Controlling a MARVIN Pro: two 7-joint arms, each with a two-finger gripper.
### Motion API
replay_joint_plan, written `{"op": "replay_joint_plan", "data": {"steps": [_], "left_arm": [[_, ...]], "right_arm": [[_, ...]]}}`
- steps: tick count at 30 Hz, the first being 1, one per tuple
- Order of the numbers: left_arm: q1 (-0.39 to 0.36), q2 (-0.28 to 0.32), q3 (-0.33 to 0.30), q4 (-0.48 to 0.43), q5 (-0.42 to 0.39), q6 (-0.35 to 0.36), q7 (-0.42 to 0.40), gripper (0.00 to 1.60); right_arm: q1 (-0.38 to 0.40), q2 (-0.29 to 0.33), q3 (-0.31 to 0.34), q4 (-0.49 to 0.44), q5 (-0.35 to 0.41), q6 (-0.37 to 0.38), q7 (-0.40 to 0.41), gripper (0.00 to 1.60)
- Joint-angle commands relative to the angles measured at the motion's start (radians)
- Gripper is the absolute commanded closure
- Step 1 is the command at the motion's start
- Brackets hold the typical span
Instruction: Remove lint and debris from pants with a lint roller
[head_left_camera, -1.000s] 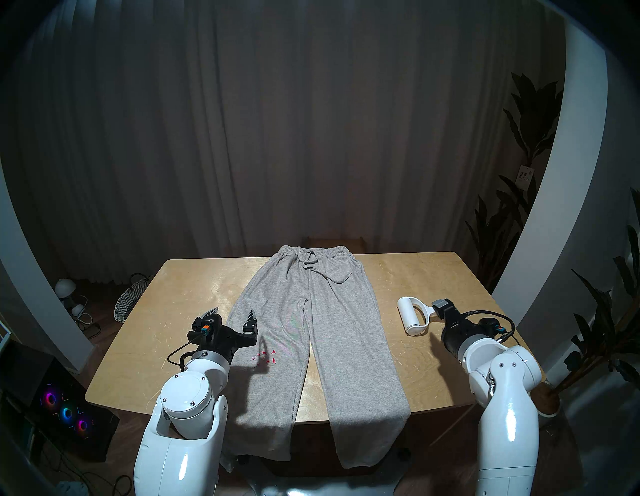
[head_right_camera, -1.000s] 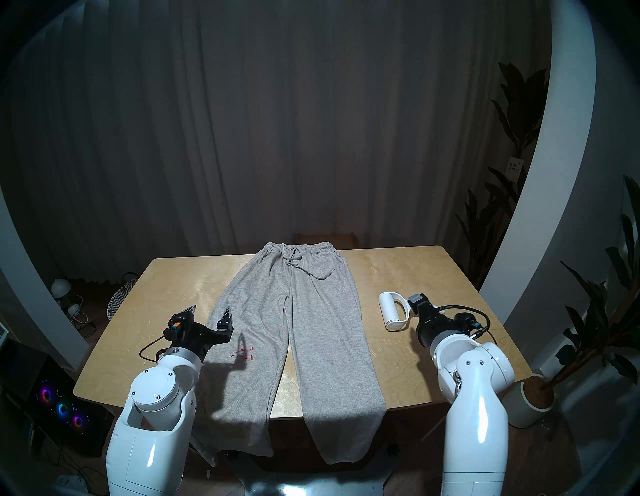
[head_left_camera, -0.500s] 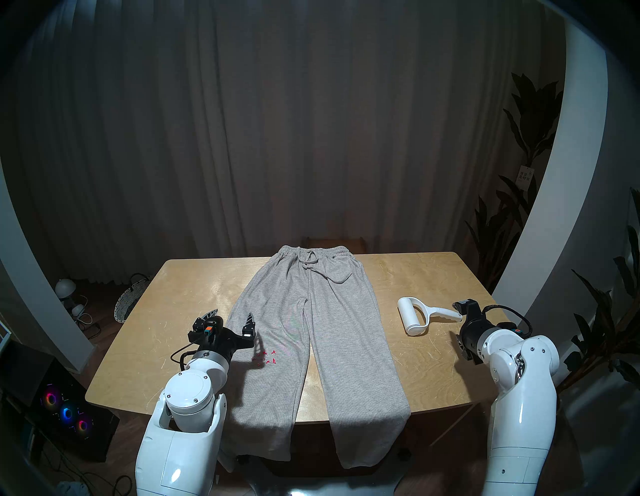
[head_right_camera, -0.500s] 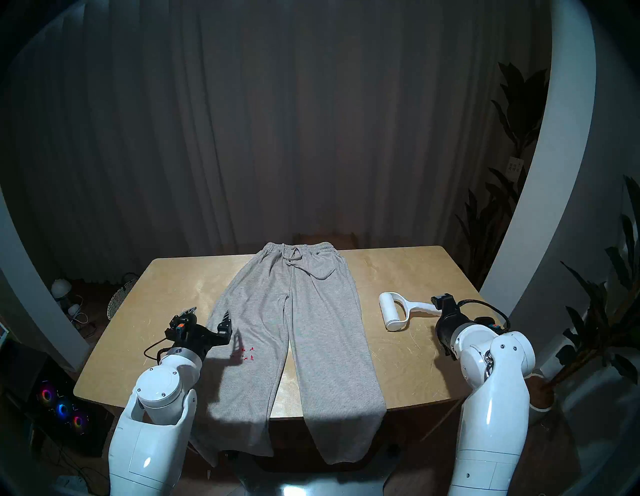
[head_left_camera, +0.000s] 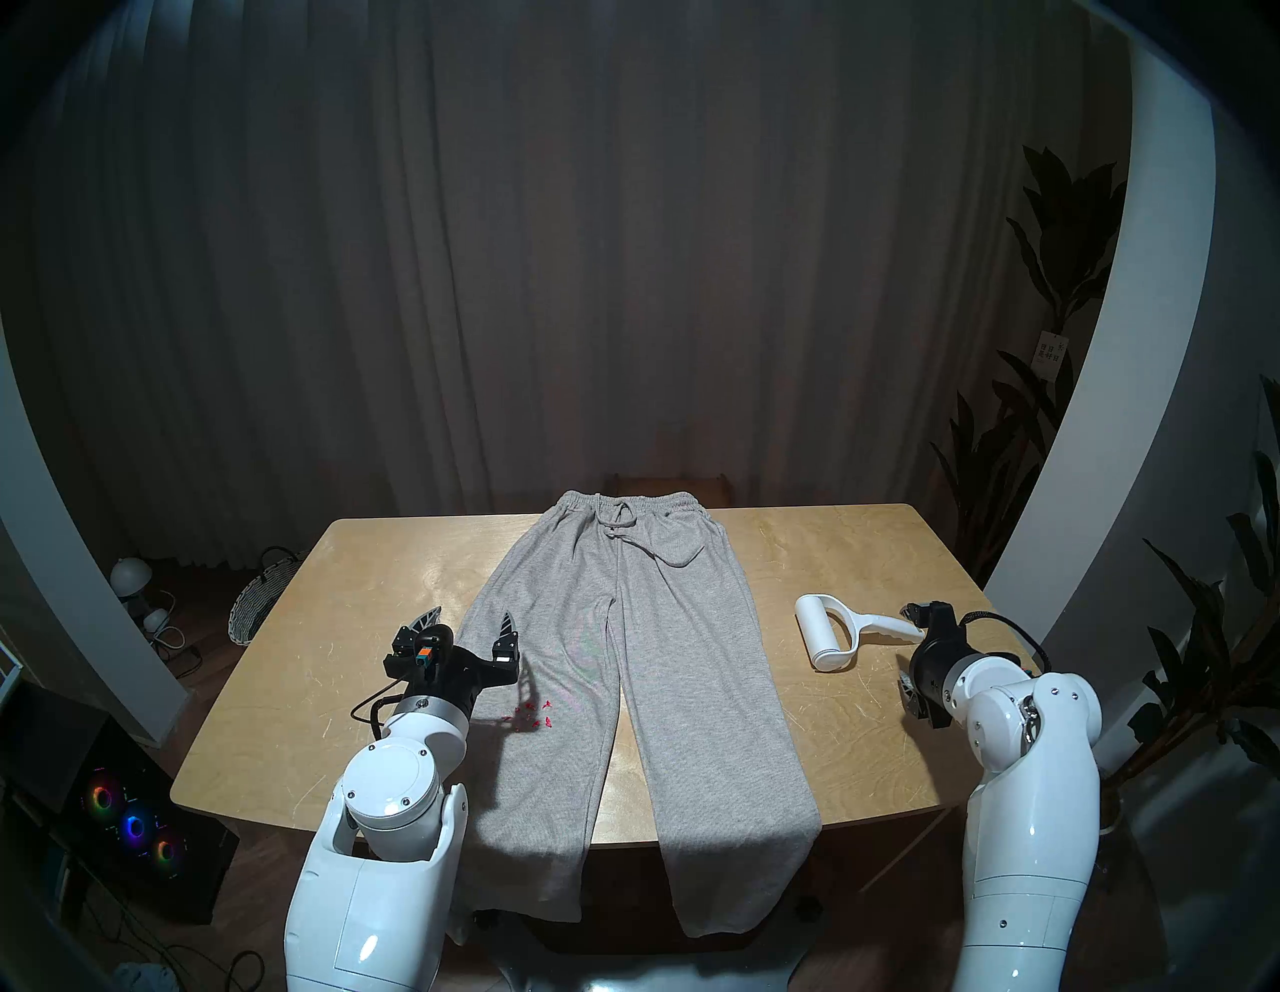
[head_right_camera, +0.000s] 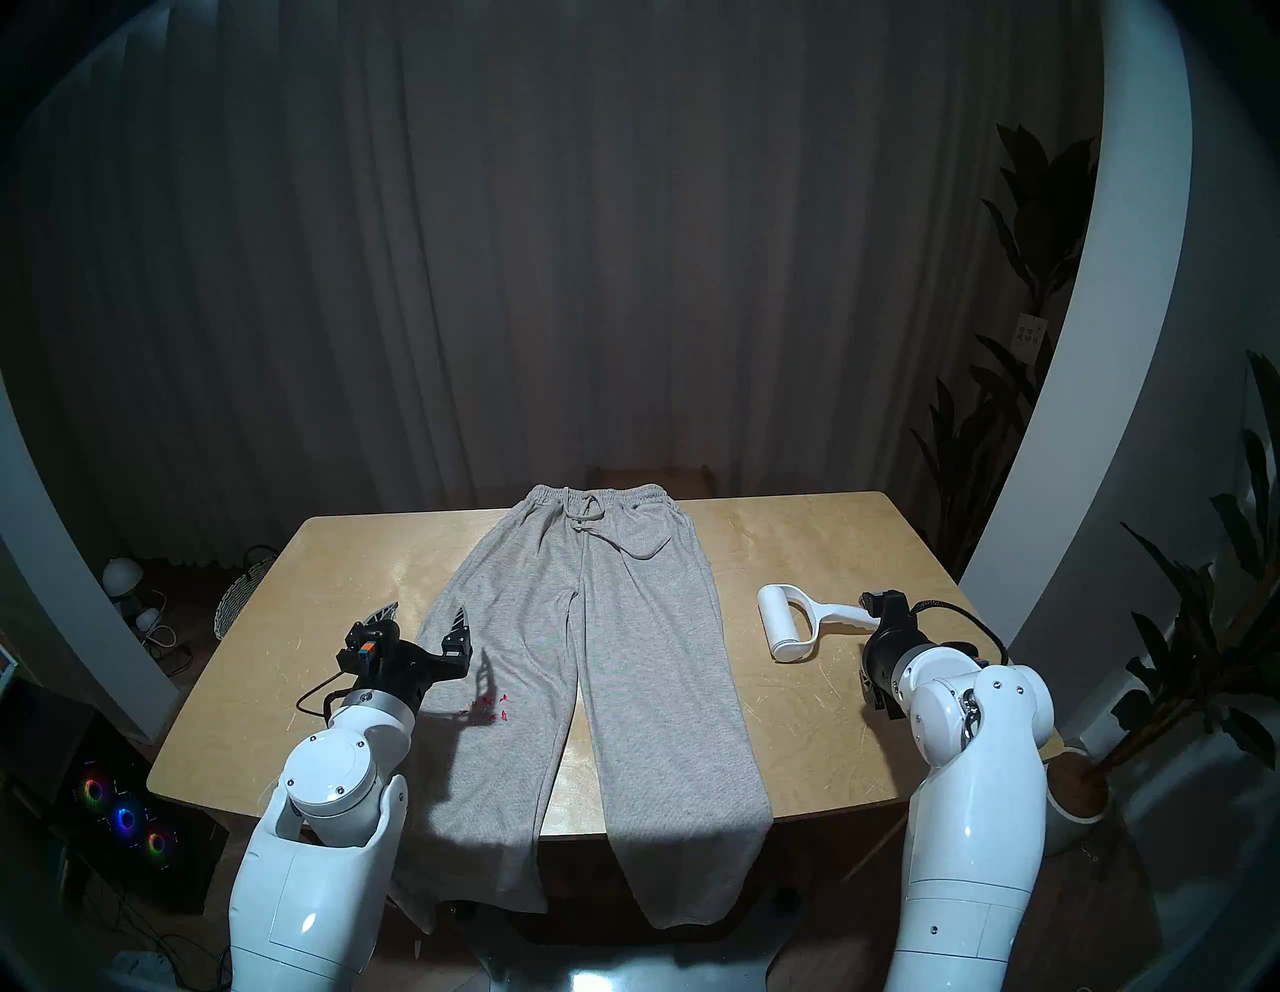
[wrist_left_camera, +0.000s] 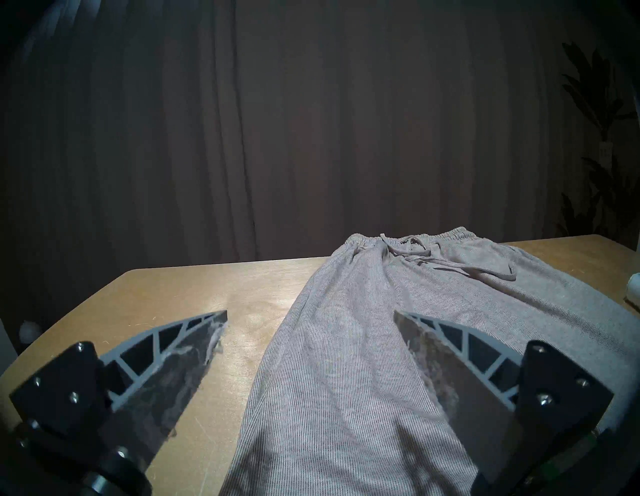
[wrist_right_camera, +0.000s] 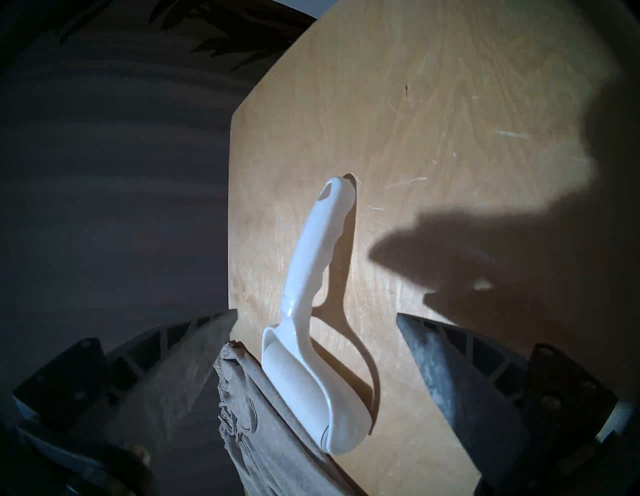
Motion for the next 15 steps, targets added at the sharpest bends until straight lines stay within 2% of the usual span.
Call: {"op": "replay_joint_plan", "data": {"steps": [1, 7, 13, 15], "left_arm": [[-0.015, 0.018, 0.012, -0.035, 0.010, -0.004, -0.017, 0.00], [-0.035, 0.033, 0.032, -0.044, 0.046, 0.035, -0.008, 0.00], [-0.045, 0.032, 0.046, -0.043, 0.061, 0.057, -0.007, 0.00], [-0.045, 0.030, 0.049, -0.045, 0.069, 0.063, 0.000, 0.00]], "right_arm": [[0.027, -0.004, 0.011, 0.056, 0.005, -0.053, 0.112, 0.00], [0.024, -0.005, 0.008, 0.095, -0.003, -0.104, 0.165, 0.00], [0.059, -0.001, 0.005, 0.158, -0.011, -0.107, 0.160, 0.00], [0.070, -0.004, -0.017, 0.171, -0.059, -0.142, 0.178, 0.00]]}}
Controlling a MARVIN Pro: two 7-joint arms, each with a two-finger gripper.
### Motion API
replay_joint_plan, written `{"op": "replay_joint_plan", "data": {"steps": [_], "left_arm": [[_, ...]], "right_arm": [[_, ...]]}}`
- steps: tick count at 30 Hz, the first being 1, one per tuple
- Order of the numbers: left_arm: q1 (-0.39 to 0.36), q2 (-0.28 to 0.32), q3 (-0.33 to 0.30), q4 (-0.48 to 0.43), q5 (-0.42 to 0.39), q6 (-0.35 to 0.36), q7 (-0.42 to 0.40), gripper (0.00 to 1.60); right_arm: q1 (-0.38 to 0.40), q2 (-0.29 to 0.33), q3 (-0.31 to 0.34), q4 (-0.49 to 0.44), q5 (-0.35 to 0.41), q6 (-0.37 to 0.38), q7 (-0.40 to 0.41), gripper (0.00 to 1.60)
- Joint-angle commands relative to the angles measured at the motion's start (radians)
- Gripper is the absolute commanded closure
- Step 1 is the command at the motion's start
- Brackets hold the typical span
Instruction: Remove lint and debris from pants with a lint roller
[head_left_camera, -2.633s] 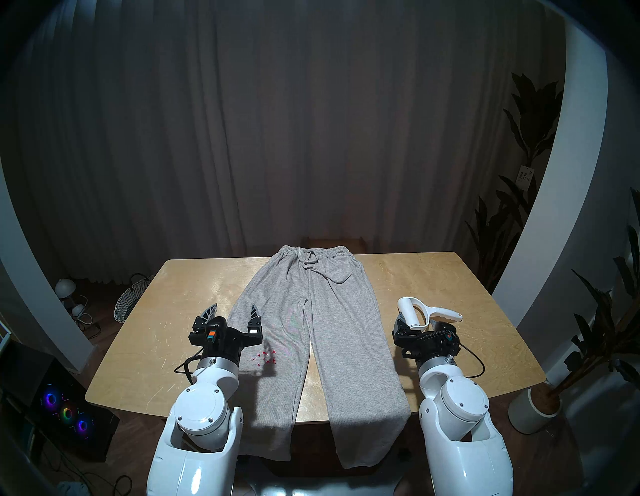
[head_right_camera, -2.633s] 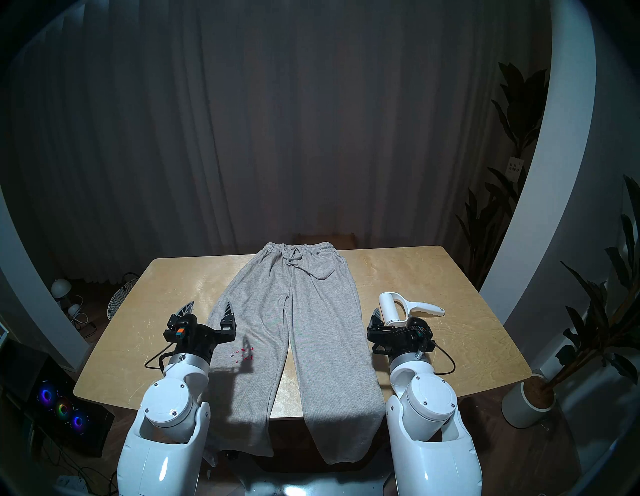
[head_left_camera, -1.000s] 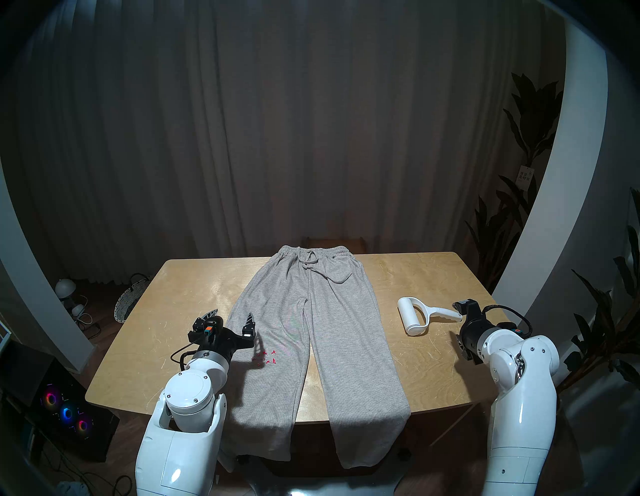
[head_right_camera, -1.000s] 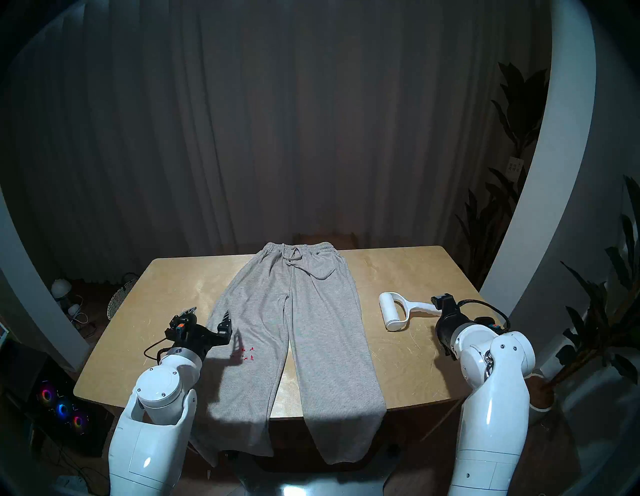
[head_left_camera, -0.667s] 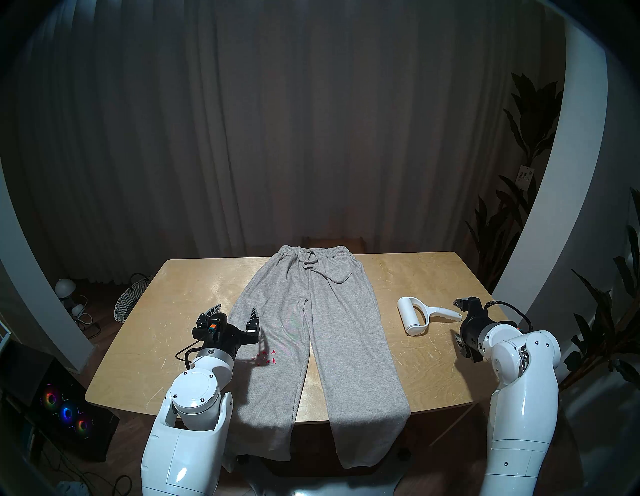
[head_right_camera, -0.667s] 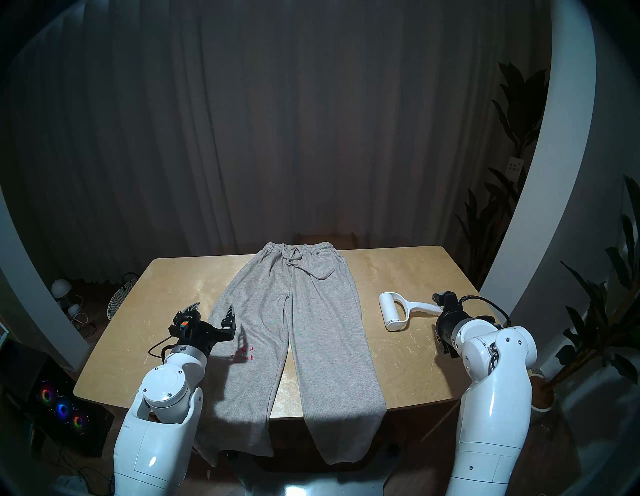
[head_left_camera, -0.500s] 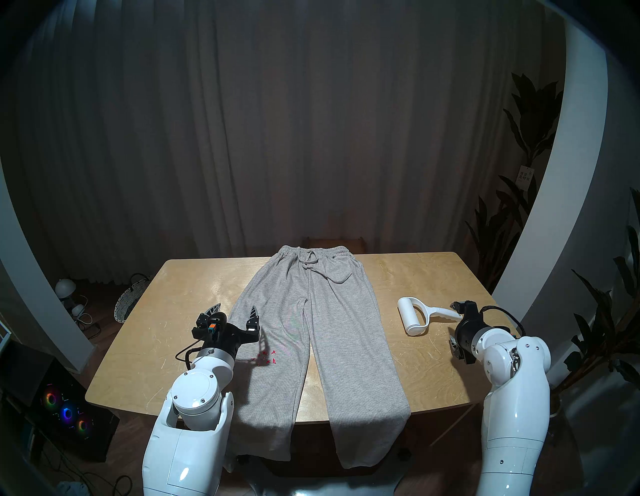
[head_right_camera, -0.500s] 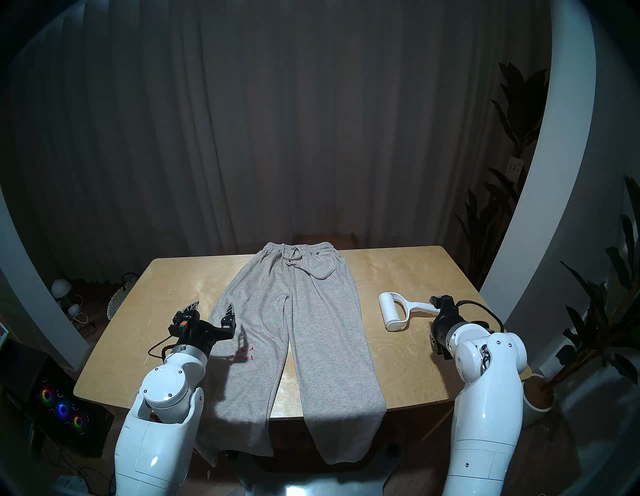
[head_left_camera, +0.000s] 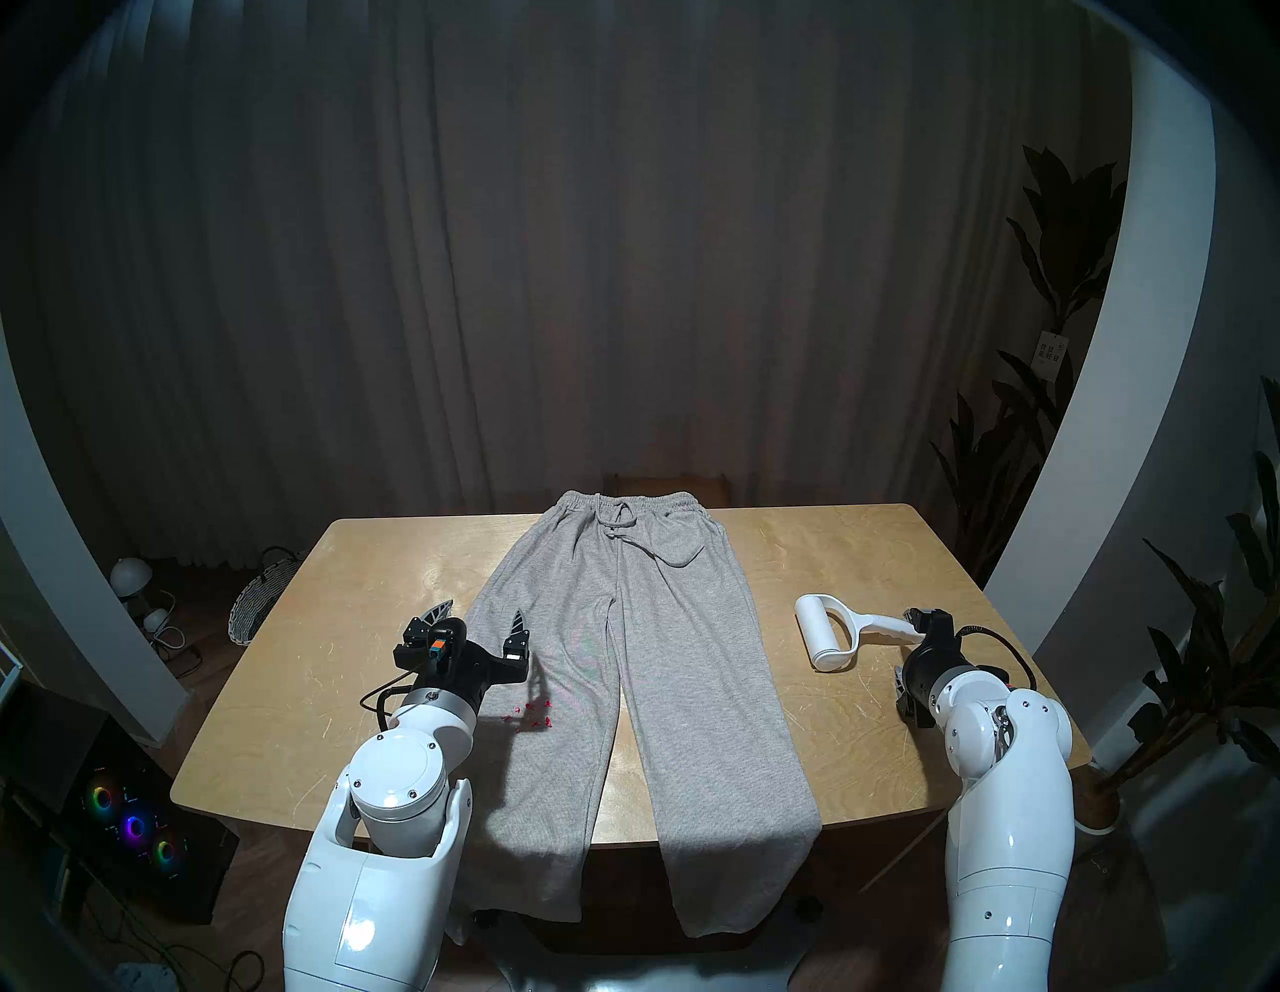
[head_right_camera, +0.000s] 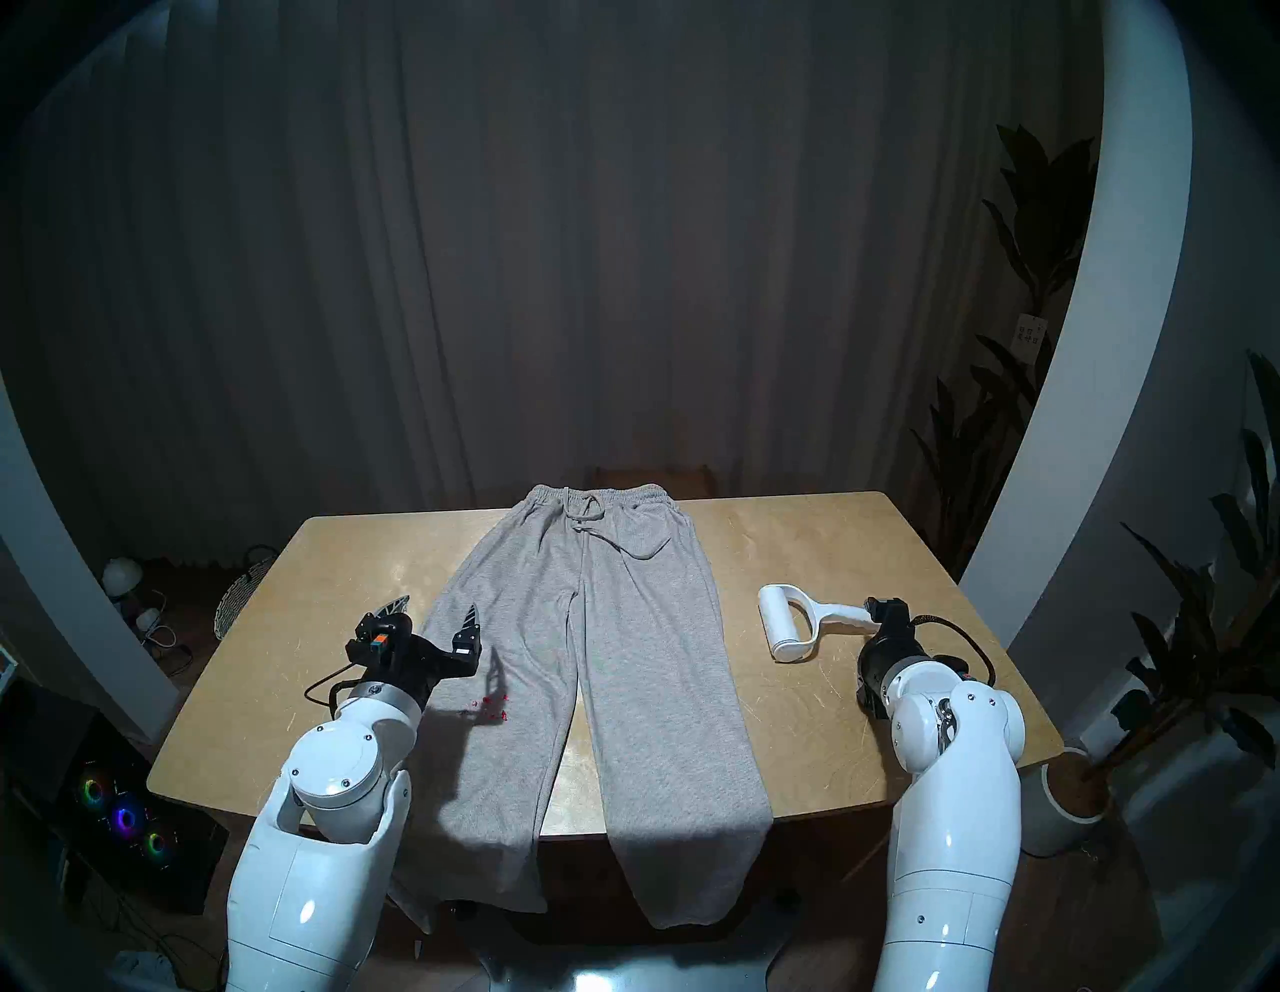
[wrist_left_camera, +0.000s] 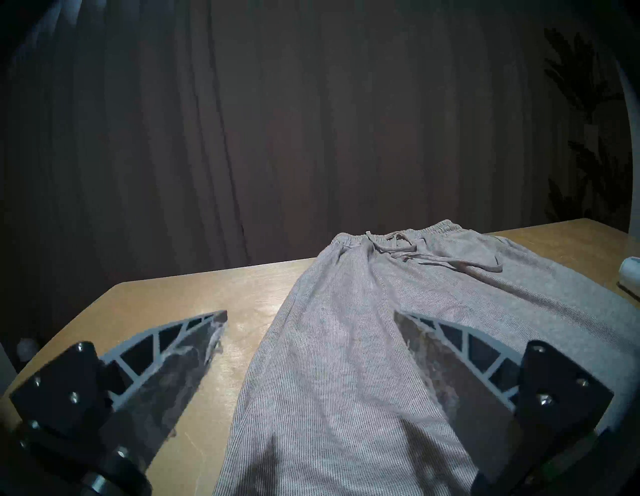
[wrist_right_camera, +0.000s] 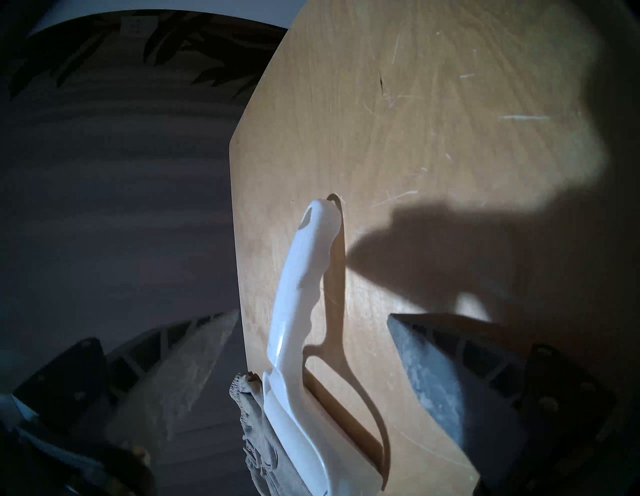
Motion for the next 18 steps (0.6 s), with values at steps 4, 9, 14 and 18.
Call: {"op": "replay_joint_plan", "data": {"steps": [4, 9, 14, 18], "left_arm": [[-0.027, -0.015, 0.010, -0.029, 0.026, 0.014, 0.036, 0.00], [-0.023, -0.023, 0.010, -0.030, 0.028, 0.014, 0.058, 0.00], [-0.020, -0.031, 0.012, -0.031, 0.030, 0.012, 0.074, 0.00], [-0.017, -0.038, 0.014, -0.031, 0.035, 0.010, 0.089, 0.00]], "right_arm": [[0.060, -0.005, -0.050, 0.073, -0.084, -0.079, 0.023, 0.00], [0.086, 0.003, -0.070, 0.115, -0.093, -0.072, 0.028, 0.00], [0.118, 0.012, -0.084, 0.168, -0.108, -0.076, 0.037, 0.00], [0.145, 0.017, -0.095, 0.216, -0.119, -0.081, 0.050, 0.00]]}}
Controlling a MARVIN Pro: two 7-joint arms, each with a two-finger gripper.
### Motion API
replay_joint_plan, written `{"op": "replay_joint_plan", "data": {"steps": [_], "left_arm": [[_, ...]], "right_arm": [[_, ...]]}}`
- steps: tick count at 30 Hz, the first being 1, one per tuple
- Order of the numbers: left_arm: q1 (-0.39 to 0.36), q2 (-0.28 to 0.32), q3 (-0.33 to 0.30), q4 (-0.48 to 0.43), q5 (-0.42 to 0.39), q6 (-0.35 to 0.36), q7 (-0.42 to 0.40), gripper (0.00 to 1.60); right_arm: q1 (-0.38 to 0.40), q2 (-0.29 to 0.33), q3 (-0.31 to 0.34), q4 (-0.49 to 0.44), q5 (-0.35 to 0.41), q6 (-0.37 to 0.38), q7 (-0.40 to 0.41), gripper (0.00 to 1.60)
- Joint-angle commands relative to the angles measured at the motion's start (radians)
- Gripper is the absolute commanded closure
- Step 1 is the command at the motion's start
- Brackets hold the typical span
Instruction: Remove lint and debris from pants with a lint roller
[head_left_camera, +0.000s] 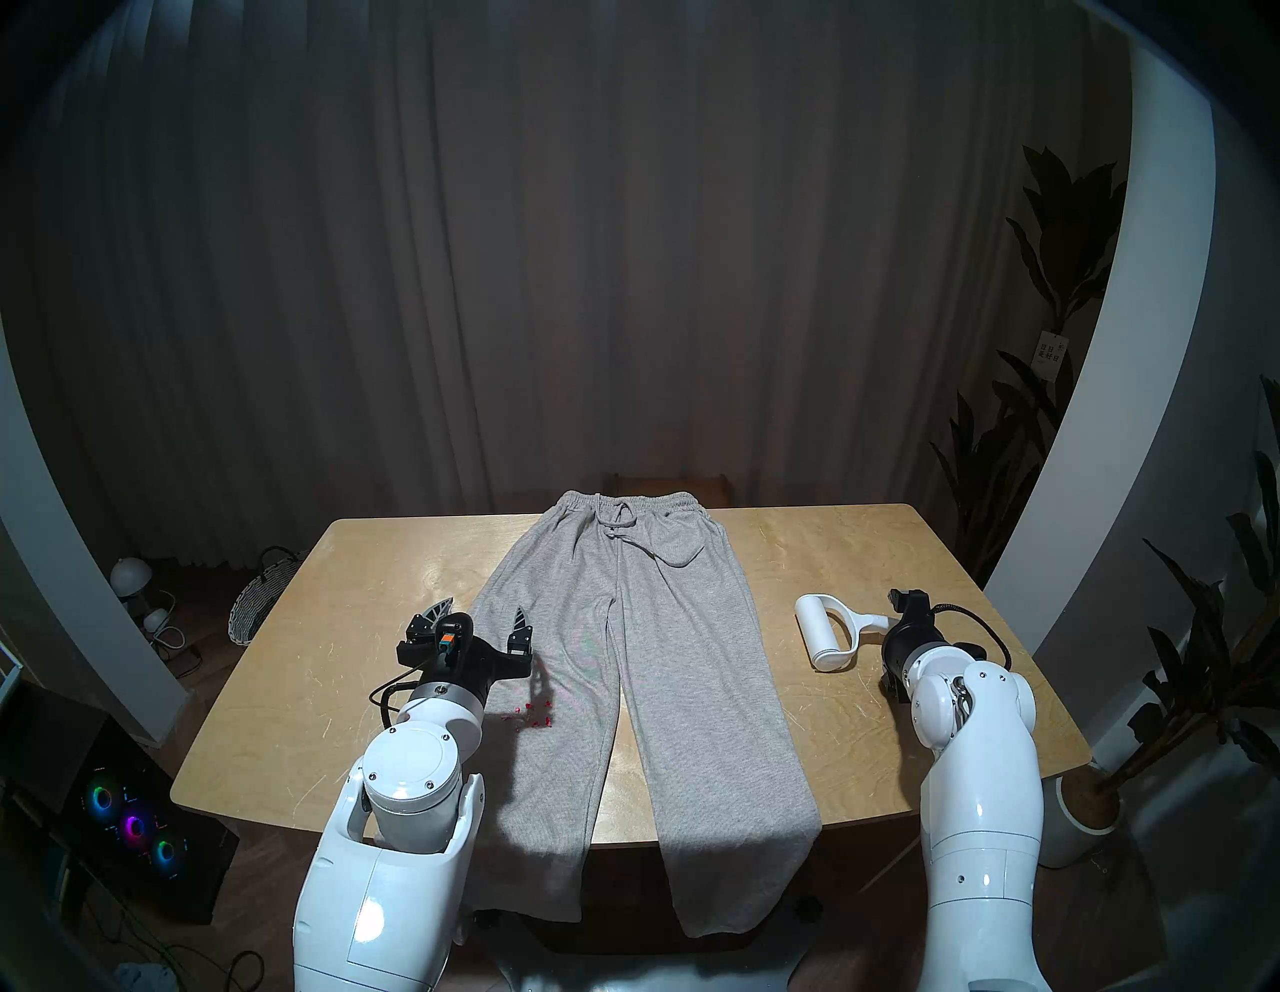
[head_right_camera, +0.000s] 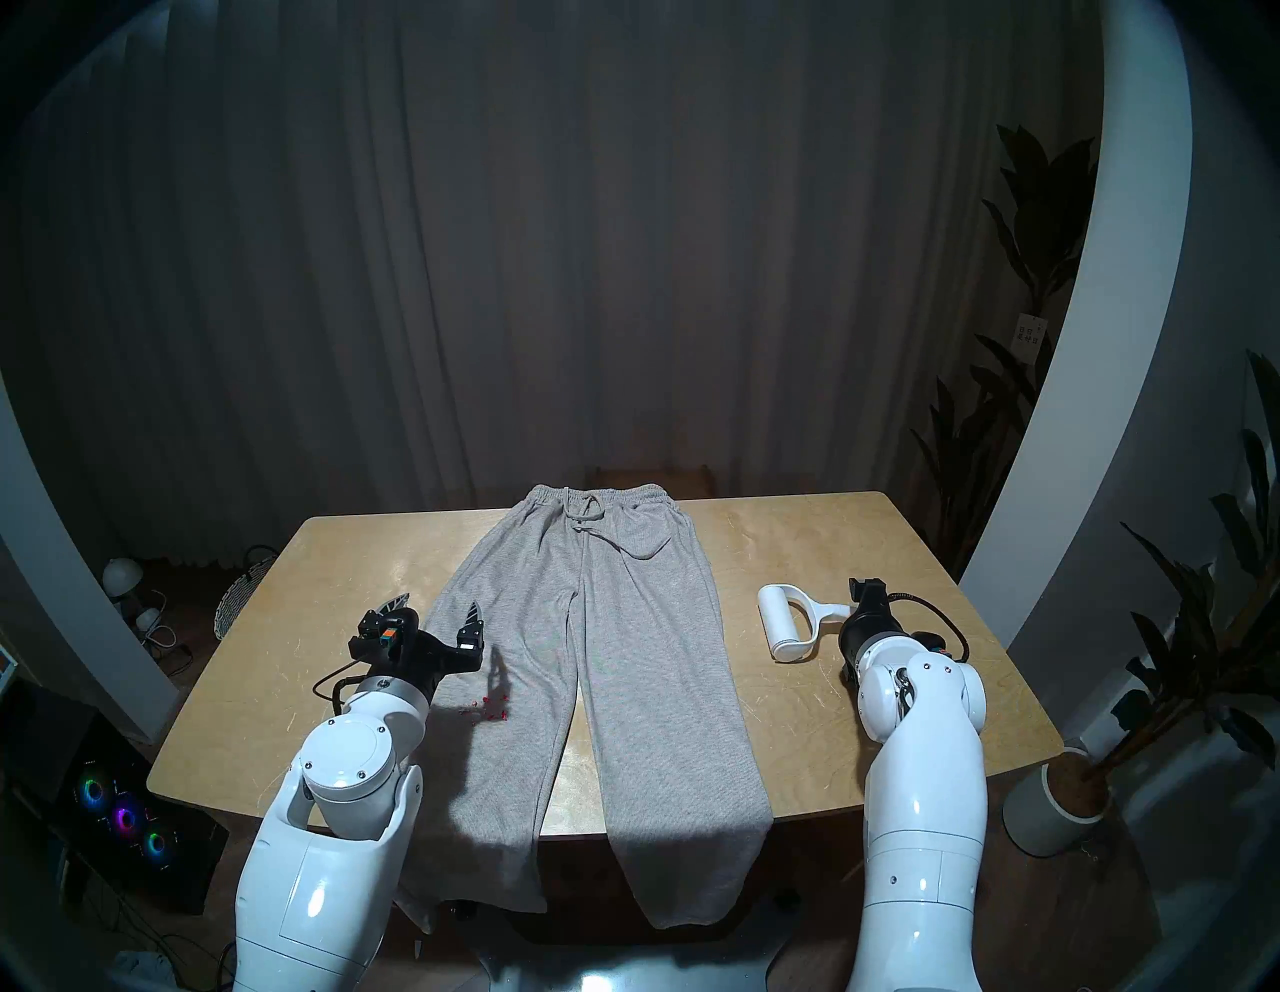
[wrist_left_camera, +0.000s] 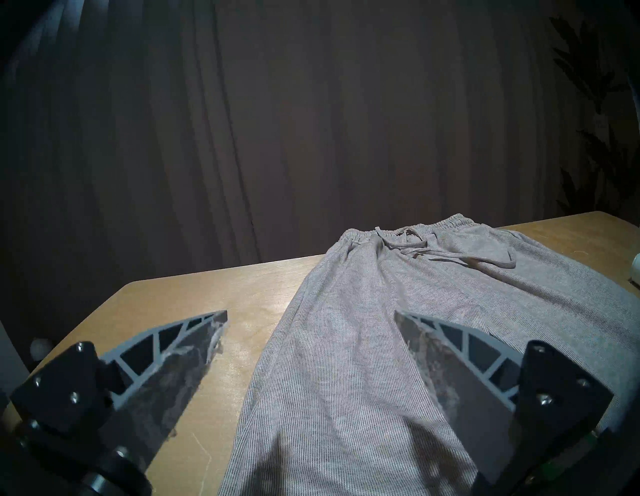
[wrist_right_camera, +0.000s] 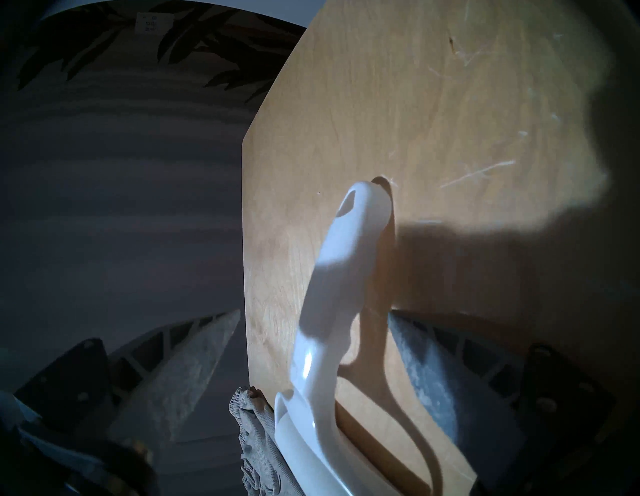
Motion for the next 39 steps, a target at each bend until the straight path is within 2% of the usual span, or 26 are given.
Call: {"op": "replay_joint_plan", "data": {"steps": [1, 8, 10, 11, 12, 15, 16, 22, 24, 25, 29, 33, 39], "left_arm": [[-0.008, -0.016, -0.001, -0.025, 0.006, -0.015, 0.026, 0.00], [0.000, -0.022, 0.000, -0.024, 0.011, -0.020, 0.045, 0.00], [0.002, -0.027, 0.001, -0.025, 0.012, -0.019, 0.053, 0.00], [0.004, -0.028, 0.000, -0.025, 0.011, -0.020, 0.056, 0.00], [0.005, -0.030, -0.001, -0.024, 0.011, -0.020, 0.059, 0.00], [0.010, -0.035, -0.002, -0.024, 0.007, -0.023, 0.065, 0.00], [0.012, -0.037, -0.004, -0.023, 0.004, -0.023, 0.067, 0.00], [0.020, -0.041, -0.004, -0.016, 0.001, -0.027, 0.072, 0.00], [0.021, -0.042, -0.004, -0.015, -0.001, -0.029, 0.074, 0.00], [0.020, -0.043, -0.004, -0.014, -0.003, -0.031, 0.075, 0.00], [0.016, -0.048, -0.002, -0.003, -0.010, -0.048, 0.081, 0.00], [0.015, -0.058, -0.005, -0.007, -0.027, -0.100, 0.092, 0.00], [0.040, -0.052, -0.008, -0.045, -0.061, -0.187, 0.076, 0.00]], "right_arm": [[0.041, 0.011, -0.026, 0.102, -0.016, 0.004, 0.006, 0.00], [0.063, 0.038, -0.041, 0.168, -0.028, 0.021, 0.034, 0.00], [0.065, 0.045, -0.046, 0.178, -0.032, 0.028, 0.037, 0.13], [0.065, 0.054, -0.051, 0.183, -0.036, 0.038, 0.040, 0.34], [0.064, 0.057, -0.052, 0.185, -0.038, 0.040, 0.040, 0.82], [0.052, 0.071, -0.055, 0.181, -0.047, 0.053, 0.040, 1.13], [0.047, 0.073, -0.051, 0.176, -0.042, 0.059, 0.035, 1.60], [0.019, 0.084, -0.043, 0.156, -0.033, 0.079, 0.057, 1.60], [0.014, 0.080, -0.035, 0.132, -0.007, 0.104, 0.060, 1.60], [0.004, 0.072, -0.037, 0.104, -0.015, 0.089, 0.087, 1.60], [-0.003, 0.054, -0.032, 0.036, -0.011, 0.074, 0.105, 1.60], [-0.004, 0.030, -0.026, -0.031, -0.016, 0.040, 0.116, 1.60], [-0.017, 0.005, -0.025, -0.107, 0.005, 0.040, 0.107, 1.60]]}}
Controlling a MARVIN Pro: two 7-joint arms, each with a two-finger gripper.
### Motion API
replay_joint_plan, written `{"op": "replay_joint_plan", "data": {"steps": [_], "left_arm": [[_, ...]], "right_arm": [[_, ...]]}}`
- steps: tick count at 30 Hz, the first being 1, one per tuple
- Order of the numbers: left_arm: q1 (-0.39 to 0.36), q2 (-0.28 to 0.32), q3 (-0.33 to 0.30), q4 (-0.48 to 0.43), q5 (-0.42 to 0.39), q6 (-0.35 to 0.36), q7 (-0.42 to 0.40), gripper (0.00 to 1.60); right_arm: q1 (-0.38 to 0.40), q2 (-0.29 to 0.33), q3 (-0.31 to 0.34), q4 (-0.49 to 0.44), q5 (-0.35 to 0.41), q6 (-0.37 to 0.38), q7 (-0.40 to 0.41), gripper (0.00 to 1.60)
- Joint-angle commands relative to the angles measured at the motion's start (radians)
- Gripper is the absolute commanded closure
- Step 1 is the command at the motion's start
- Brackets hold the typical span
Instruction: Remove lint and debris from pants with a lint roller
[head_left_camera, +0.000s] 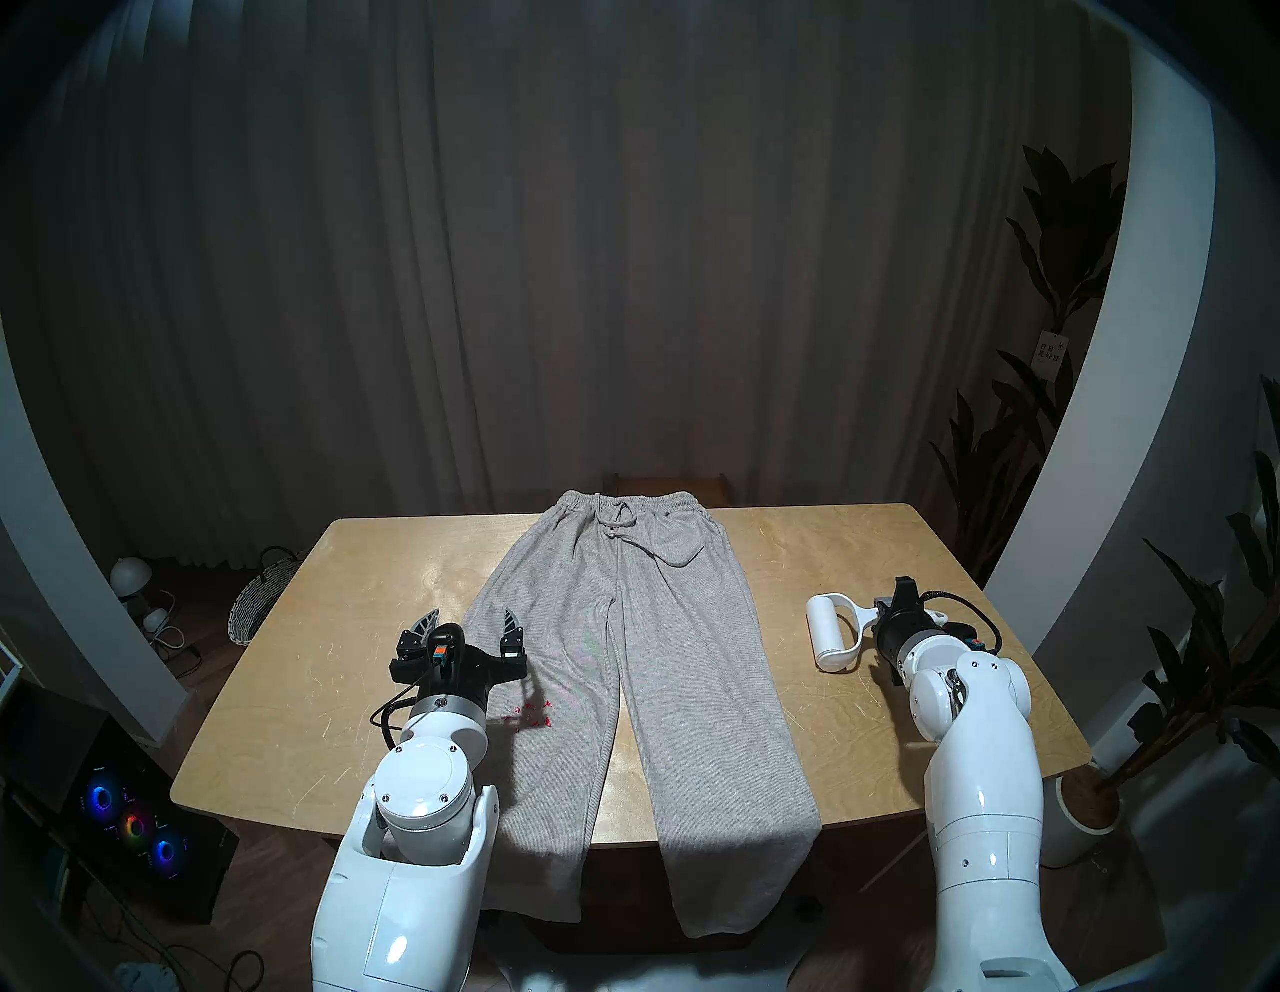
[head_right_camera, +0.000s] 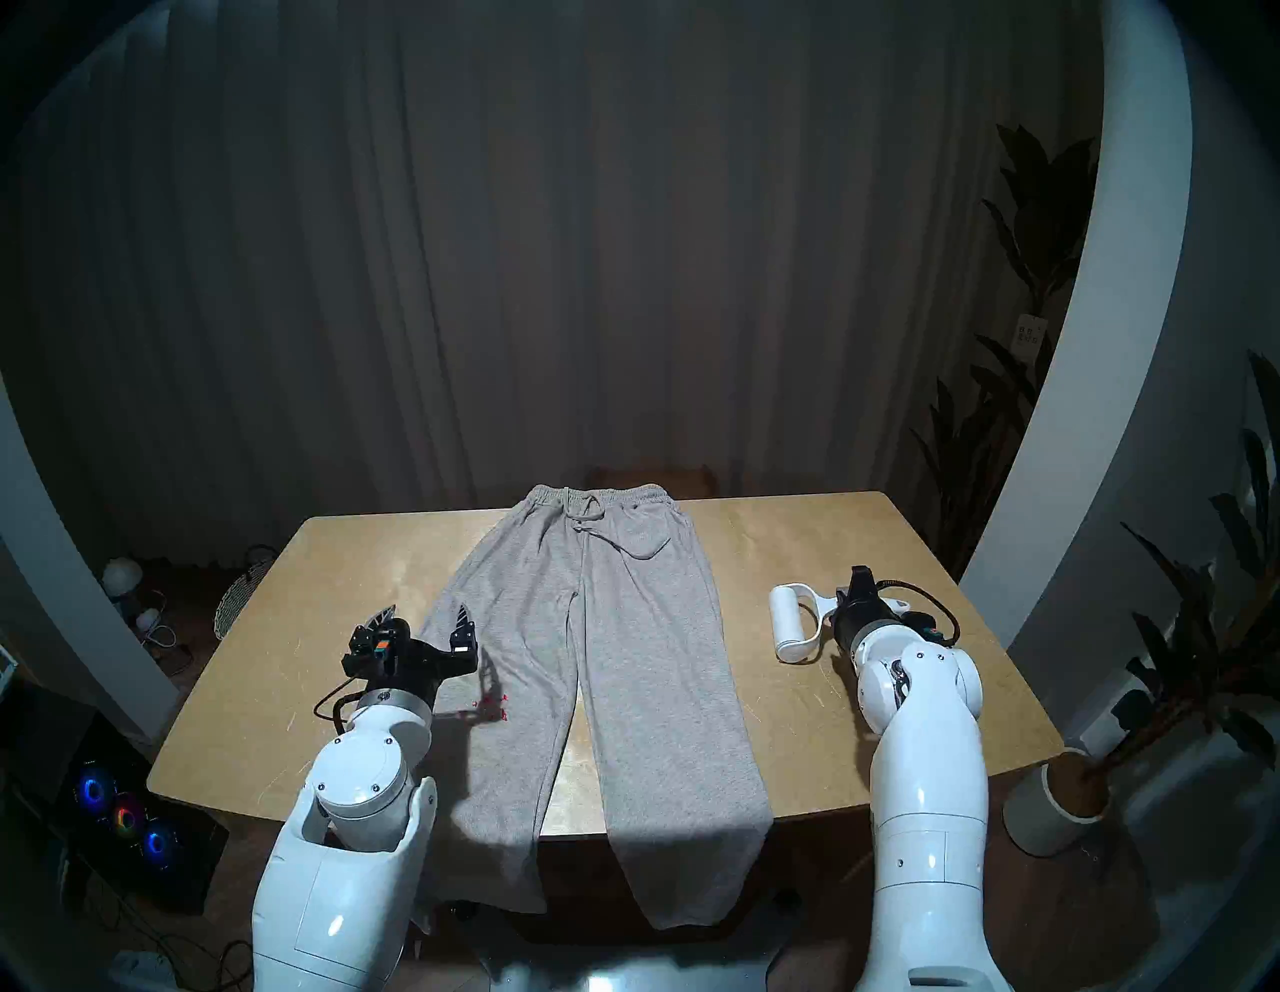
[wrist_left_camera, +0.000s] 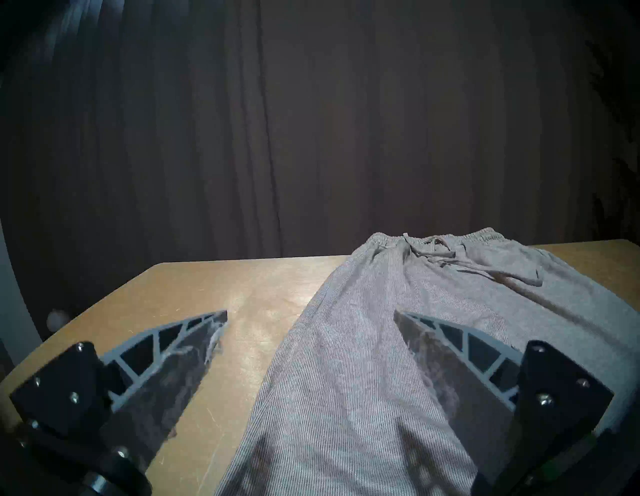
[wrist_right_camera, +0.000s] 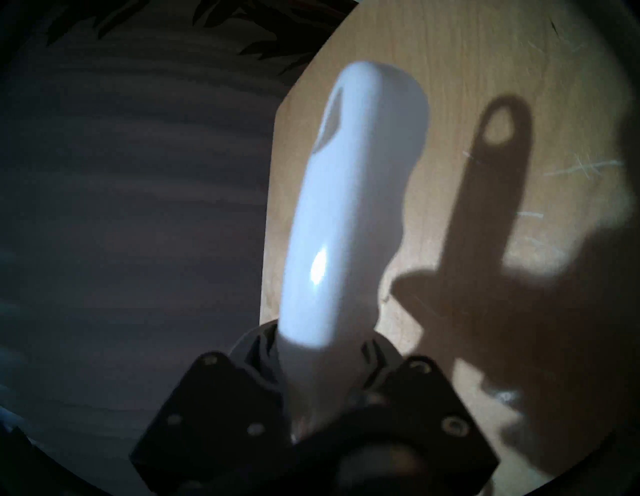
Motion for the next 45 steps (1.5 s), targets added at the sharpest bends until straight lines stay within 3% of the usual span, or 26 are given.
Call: {"op": "replay_joint_plan", "data": {"steps": [1, 4, 10, 15, 25, 26, 35, 45], "left_arm": [[0.016, 0.000, -0.005, -0.053, -0.028, -0.102, -0.017, 0.00], [0.028, 0.003, -0.009, -0.053, -0.040, -0.129, -0.025, 0.00], [0.052, -0.006, -0.021, -0.040, -0.061, -0.176, -0.025, 0.00], [0.071, -0.001, -0.026, -0.039, -0.062, -0.204, -0.030, 0.00], [0.157, 0.101, -0.102, -0.055, -0.048, -0.240, -0.100, 0.00], [0.167, 0.117, -0.113, -0.052, -0.041, -0.241, -0.109, 0.00], [0.233, 0.188, -0.209, -0.050, -0.038, -0.280, -0.173, 0.00], [0.272, 0.232, -0.245, -0.012, -0.029, -0.315, -0.248, 0.00]], "right_arm": [[-0.015, -0.041, 0.000, -0.111, 0.012, -0.027, 0.013, 1.60], [-0.037, -0.045, -0.011, -0.158, 0.029, -0.047, -0.010, 1.60], [-0.087, -0.042, -0.062, -0.233, 0.032, -0.089, 0.056, 1.60], [-0.134, -0.035, -0.165, -0.282, 0.002, -0.157, 0.118, 1.60], [-0.241, -0.034, -0.368, -0.383, -0.032, -0.237, 0.098, 1.60], [-0.244, -0.035, -0.364, -0.380, -0.029, -0.226, 0.092, 1.60], [-0.272, 0.010, -0.531, -0.403, -0.055, -0.279, 0.084, 1.60], [-0.262, 0.087, -0.705, -0.402, -0.065, -0.342, 0.093, 1.60]]}}
